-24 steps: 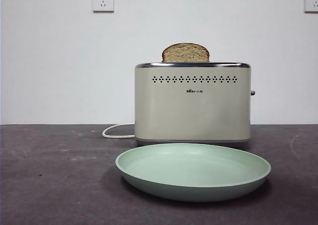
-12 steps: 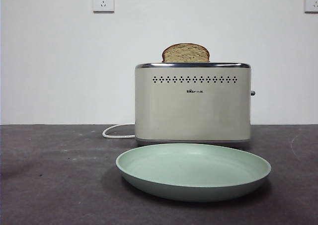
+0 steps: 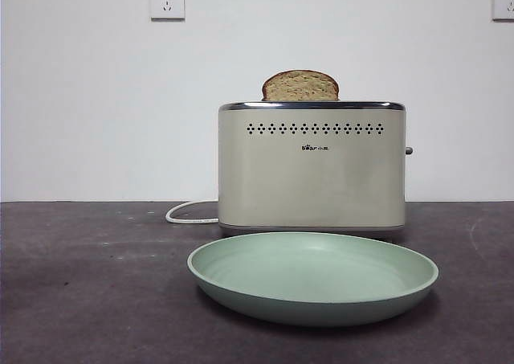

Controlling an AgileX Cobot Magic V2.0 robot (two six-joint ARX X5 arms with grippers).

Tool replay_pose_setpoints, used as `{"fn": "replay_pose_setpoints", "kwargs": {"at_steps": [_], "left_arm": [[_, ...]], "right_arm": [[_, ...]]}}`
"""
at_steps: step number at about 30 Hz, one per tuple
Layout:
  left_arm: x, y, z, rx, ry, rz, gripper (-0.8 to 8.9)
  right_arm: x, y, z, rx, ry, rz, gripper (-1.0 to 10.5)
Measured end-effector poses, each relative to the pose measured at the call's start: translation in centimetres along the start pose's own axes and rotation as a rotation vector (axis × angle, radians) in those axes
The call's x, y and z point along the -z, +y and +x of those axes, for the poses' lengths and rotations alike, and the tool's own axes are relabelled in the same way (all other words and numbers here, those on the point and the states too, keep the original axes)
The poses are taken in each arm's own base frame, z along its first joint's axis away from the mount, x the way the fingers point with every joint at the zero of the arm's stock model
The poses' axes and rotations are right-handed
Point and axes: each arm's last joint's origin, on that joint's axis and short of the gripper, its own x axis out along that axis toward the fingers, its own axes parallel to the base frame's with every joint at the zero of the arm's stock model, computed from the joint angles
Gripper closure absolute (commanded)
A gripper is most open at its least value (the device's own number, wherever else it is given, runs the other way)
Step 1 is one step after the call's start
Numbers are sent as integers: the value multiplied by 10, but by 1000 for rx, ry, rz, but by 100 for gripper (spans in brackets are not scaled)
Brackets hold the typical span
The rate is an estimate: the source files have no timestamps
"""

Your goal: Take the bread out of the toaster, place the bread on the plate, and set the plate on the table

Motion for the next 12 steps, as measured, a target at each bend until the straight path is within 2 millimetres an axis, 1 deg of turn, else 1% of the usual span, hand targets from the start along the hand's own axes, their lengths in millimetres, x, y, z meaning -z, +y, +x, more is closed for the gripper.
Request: {"fn": "replay_pose_setpoints", "kwargs": {"at_steps": [4,10,11,12], "left_arm": [[-3,-5,-5,3,36,21,821],[-5,-7,-8,5,27,48,813],[-5,-7,-8,6,27,49,801],[-5,-7,-8,8,27,49,758]], "right_arm": [[-7,1,-3,0,54,-24,958],[-7,1,-2,0,64,-38,936],[-7,1,-2,0,64,-40,922],[-7,1,-2,0,64,-40,865]]}}
